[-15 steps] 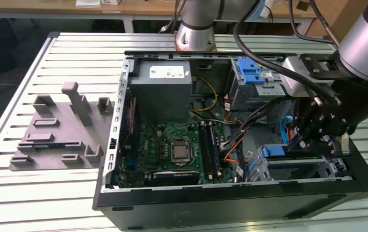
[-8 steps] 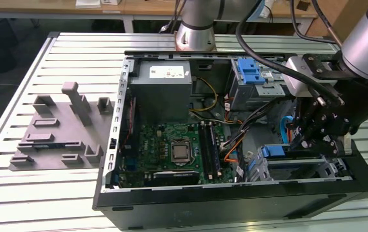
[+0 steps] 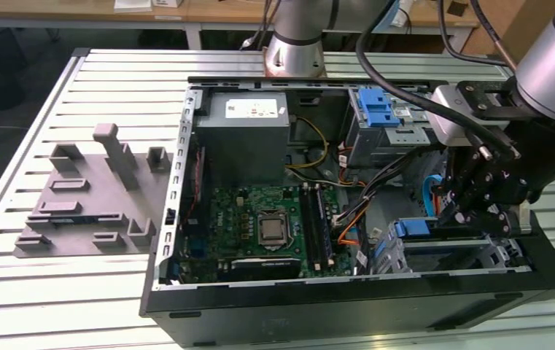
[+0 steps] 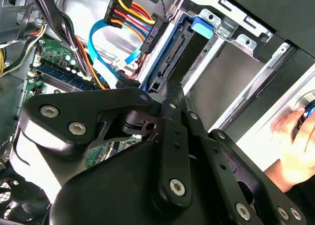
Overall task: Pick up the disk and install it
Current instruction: 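Insert the first disk wire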
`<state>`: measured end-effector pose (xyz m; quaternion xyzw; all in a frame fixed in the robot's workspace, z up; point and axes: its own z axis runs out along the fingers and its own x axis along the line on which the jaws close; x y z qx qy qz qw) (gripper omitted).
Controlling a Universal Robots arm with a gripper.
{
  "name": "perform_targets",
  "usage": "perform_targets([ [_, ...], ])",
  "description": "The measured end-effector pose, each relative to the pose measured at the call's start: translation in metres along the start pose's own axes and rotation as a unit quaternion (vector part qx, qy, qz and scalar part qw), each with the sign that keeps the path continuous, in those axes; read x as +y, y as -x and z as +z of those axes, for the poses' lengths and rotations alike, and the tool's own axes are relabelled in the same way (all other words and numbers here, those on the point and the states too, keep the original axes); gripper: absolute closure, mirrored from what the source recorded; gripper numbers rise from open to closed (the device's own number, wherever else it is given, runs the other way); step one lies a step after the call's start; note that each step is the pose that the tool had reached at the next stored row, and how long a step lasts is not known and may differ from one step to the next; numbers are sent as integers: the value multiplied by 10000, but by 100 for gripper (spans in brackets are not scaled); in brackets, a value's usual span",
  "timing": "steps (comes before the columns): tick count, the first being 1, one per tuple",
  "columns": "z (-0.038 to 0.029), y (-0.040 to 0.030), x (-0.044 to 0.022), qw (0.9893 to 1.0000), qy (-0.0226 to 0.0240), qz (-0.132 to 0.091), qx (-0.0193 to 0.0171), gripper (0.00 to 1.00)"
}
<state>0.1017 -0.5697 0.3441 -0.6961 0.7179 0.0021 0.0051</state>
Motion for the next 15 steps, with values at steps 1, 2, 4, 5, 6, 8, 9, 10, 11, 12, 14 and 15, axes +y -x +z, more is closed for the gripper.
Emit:
perform_targets([
  [1, 0, 0, -1, 10000, 0, 0, 0, 89],
  [2, 0, 0, -1, 10000, 0, 0, 0, 89],
  [4, -1, 0, -1, 10000, 0, 0, 0, 89],
  [5, -2, 0, -1, 10000, 0, 0, 0, 89],
  [6, -8, -1, -1, 10000, 0, 0, 1, 89],
  [8, -30, 1, -1, 10000, 0, 0, 1, 89],
  [9, -44, 3, -1, 10000, 0, 0, 1, 89],
  [10, -59, 5, -2, 10000, 0, 0, 0, 89],
  [11, -68, 6, -1, 10000, 0, 0, 1, 89],
  [12, -69, 8, -2, 10000, 0, 0, -1, 89],
  [14, -68, 8, -1, 10000, 0, 0, -1, 89],
  [15, -69, 8, -1, 10000, 0, 0, -1, 89],
])
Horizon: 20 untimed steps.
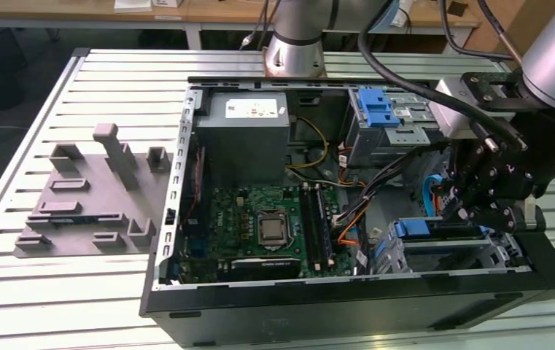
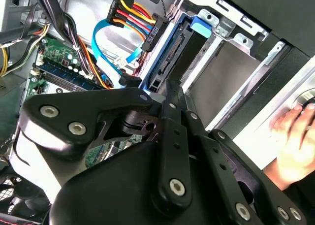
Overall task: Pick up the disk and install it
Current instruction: 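Insert the first disk wire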
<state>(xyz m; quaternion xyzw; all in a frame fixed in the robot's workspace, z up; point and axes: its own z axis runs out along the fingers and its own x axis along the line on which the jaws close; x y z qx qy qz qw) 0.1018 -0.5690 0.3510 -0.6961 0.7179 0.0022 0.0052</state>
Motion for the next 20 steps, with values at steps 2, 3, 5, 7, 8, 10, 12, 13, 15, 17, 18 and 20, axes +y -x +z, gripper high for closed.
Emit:
perform_targets([
  [2, -1, 0, 0, 10000, 0, 0, 1, 89],
  [3, -1, 0, 0, 10000, 0, 0, 1, 89],
  [5, -1, 0, -1, 10000, 0, 0, 1, 89],
  [7, -2, 1, -24, 10000, 0, 0, 2, 89],
  [8, -1, 2, -49, 10000, 0, 0, 1, 89],
  [10, -1, 8, -114, 10000, 0, 0, 1, 89],
  [12, 0, 15, -165, 10000, 0, 0, 1, 89],
  [13, 0, 18, -171, 10000, 0, 0, 0, 89],
  [15, -12, 27, -171, 10000, 0, 1, 1, 89],
  [17, -48, 42, -171, 10000, 0, 2, 2, 89],
  [18, -70, 48, -171, 10000, 0, 3, 0, 89],
  [20, -97, 71, -173, 10000, 0, 3, -1, 89],
])
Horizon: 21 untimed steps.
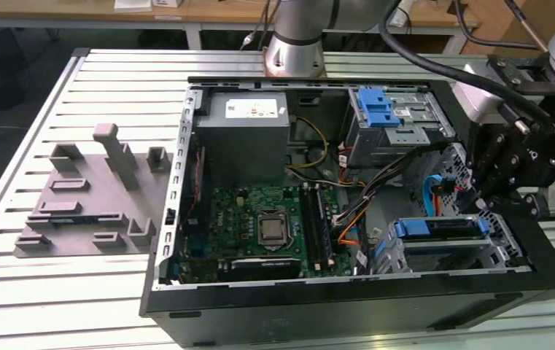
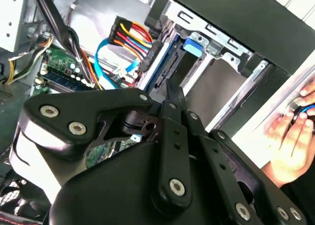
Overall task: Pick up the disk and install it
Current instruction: 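Insert the first disk wire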
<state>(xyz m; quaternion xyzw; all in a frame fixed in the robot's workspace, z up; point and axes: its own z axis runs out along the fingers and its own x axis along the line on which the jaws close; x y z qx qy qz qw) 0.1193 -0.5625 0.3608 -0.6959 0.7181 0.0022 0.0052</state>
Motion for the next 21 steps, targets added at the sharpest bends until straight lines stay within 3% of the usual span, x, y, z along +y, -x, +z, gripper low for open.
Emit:
perform_targets([
  [9, -5, 171, -84, 10000, 0, 0, 2, 89],
  [18, -16, 203, -84, 10000, -1, 0, 25, 89],
  [21, -13, 219, -83, 10000, -2, -1, 64, 89],
])
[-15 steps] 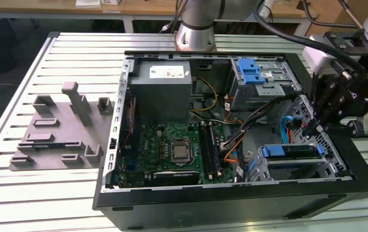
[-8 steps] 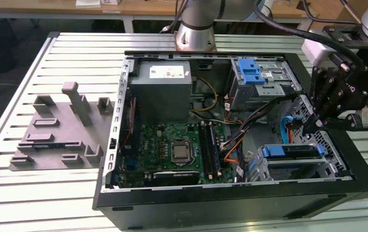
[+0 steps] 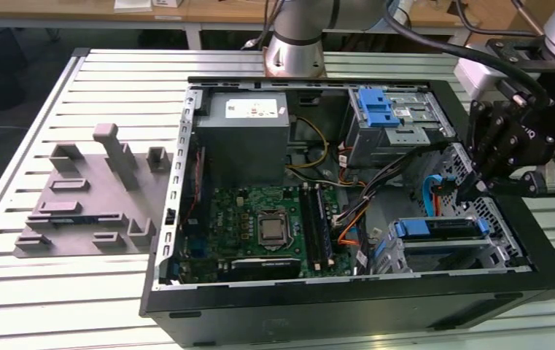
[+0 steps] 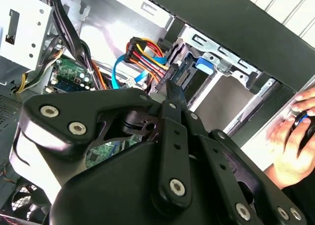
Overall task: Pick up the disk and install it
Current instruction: 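Insert the first disk wire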
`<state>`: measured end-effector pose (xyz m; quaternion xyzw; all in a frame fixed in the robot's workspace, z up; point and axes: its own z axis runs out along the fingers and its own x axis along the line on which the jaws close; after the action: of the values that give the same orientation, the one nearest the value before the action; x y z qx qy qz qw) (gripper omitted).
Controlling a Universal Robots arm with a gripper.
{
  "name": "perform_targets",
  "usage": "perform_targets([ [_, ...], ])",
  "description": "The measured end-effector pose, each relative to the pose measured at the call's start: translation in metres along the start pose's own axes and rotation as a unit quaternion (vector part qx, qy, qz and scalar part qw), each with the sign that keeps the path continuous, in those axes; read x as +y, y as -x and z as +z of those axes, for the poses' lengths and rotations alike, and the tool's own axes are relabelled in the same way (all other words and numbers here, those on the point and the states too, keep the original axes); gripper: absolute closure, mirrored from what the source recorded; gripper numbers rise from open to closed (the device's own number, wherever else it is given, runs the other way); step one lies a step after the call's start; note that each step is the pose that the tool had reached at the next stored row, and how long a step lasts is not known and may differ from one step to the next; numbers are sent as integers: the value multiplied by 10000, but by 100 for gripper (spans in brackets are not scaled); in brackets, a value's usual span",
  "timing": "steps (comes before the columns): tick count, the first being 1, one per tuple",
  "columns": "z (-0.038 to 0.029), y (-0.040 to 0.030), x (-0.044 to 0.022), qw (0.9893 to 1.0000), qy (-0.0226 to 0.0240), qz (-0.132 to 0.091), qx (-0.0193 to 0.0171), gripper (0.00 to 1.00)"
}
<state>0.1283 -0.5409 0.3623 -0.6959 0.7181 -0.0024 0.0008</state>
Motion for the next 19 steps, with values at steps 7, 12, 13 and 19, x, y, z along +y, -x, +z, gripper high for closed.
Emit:
perform_targets([
  [7, 38, 53, 3, 10000, -5, -48, 39, 75],
  [12, 85, 63, 3, 10000, -6, -51, 72, 75],
  [13, 94, 64, 3, 10000, -6, -51, 78, 75],
  [19, 116, 69, 3, 9999, -7, -51, 104, 77],
])
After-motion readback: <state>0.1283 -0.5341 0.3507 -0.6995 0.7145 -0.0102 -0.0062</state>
